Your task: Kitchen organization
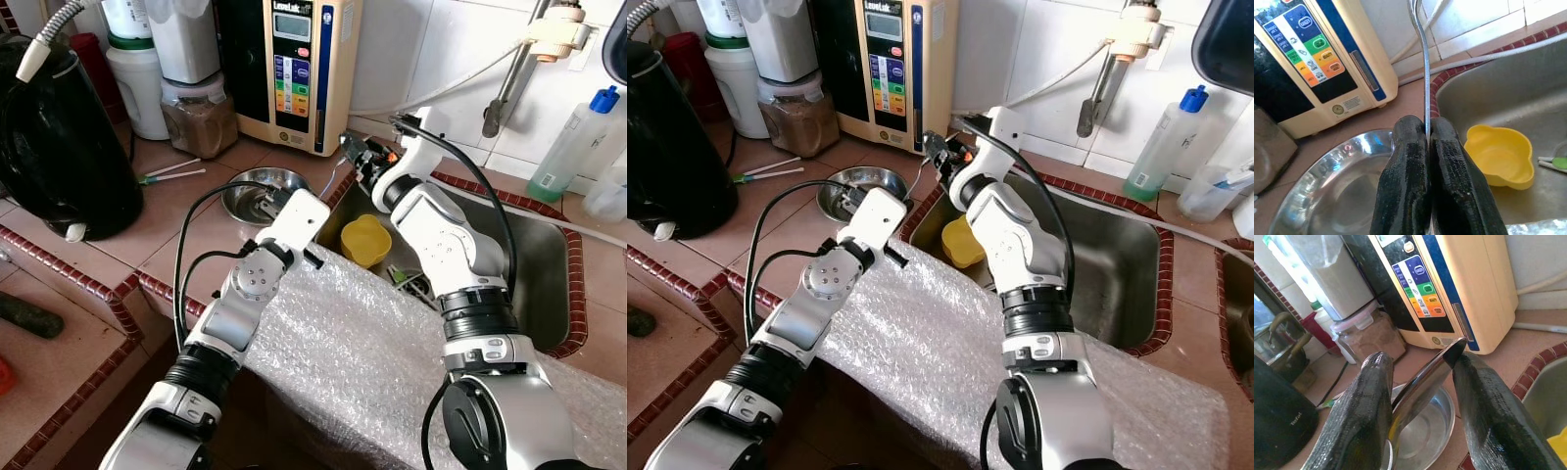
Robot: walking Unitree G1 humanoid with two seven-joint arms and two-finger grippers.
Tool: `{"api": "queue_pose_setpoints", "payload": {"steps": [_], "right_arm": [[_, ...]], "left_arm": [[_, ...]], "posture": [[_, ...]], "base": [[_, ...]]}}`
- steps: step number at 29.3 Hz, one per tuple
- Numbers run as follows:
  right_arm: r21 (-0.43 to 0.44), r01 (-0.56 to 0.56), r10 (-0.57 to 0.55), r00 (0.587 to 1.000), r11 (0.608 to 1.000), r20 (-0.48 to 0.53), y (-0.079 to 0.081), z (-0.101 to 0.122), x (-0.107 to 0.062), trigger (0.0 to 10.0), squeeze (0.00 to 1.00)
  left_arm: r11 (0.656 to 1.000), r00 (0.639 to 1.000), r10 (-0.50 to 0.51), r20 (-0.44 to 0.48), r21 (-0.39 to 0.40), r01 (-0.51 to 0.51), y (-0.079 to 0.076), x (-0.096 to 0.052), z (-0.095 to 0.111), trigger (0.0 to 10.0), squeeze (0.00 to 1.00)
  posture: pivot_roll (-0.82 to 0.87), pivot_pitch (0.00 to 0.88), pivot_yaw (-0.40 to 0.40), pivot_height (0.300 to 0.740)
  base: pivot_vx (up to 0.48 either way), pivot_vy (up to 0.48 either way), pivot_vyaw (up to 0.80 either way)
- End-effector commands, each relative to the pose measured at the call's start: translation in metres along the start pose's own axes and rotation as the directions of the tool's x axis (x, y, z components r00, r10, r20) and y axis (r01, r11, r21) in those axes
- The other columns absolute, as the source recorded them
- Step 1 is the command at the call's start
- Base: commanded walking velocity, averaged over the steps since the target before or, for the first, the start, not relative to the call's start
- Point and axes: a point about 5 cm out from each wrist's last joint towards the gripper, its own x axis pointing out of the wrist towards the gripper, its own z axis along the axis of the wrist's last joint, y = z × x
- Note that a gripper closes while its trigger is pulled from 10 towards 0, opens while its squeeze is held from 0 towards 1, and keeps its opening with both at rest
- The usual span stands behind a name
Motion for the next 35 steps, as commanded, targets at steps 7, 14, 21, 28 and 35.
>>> {"api": "queue_pose_setpoints", "payload": {"steps": [7, 14, 21, 28, 35], "right_arm": [[-0.055, 0.133, -0.135, 0.990, 0.990, -0.039, -0.0093, 0.0005, 0.0024, 0.0, 0.00], [-0.026, 0.141, -0.142, 0.989, 0.990, -0.032, -0.0104, 0.0006, 0.0024, 0.0, 0.00], [-0.009, 0.146, -0.146, 0.989, 0.989, -0.030, -0.0114, 0.0004, 0.0018, 0.0, 0.00], [0.009, 0.147, -0.147, 0.989, 0.989, -0.033, -0.0120, -0.0014, 0.0018, 0.0, 0.00], [0.016, 0.153, -0.153, 0.988, 0.988, -0.036, -0.0137, -0.0036, 0.0014, 0.0, 0.00]], "left_arm": [[0.990, 0.996, -0.022, 0.086, 0.137, 0.010, -0.0030, 0.0035, 0.0146, 6.4, 0.00], [0.991, 0.997, 0.004, 0.081, 0.130, -0.014, -0.0009, 0.0036, 0.0132, 8.7, 0.00], [0.997, 0.997, 0.001, 0.083, 0.076, -0.008, 0.0017, 0.0028, 0.0114, 10.0, 1.00], [0.998, 0.996, 0.019, 0.090, 0.059, -0.024, 0.0034, 0.0013, 0.0092, 10.0, 1.00], [0.998, 0.996, 0.015, 0.093, 0.060, -0.020, 0.0029, 0.0007, 0.0081, 10.0, 1.00]], "posture": [[0.09, 0.000, 0.000, 0.740], [0.09, 0.000, 0.001, 0.740], [0.09, 0.000, 0.002, 0.740], [0.09, 0.000, -0.001, 0.740], [0.09, 0.000, -0.001, 0.740]], "base": [[0.000, 0.000, 0.00], [0.000, 0.000, 0.00], [0.000, 0.000, 0.00], [0.000, 0.000, 0.00], [0.000, 0.000, 0.00]]}}
